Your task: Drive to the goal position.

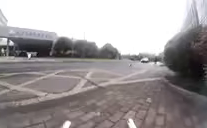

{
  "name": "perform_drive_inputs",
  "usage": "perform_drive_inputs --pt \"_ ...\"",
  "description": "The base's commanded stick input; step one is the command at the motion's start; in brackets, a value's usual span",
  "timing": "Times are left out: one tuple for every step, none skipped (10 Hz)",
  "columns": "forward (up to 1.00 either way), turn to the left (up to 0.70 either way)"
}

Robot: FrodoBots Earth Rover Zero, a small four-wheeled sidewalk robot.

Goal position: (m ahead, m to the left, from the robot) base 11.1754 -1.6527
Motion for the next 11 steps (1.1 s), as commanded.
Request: perform_drive_inputs --pt "0.66 -0.14" --pt "0.65 -0.16" --pt "0.63 -0.15" --pt "0.64 -0.15" --pt "0.63 -0.15" --pt "0.63 -0.15" --pt "0.62 -0.15" --pt "0.60 -0.15" --pt "0.60 -0.15" --pt "0.60 -0.15" --pt "0.61 -0.15"
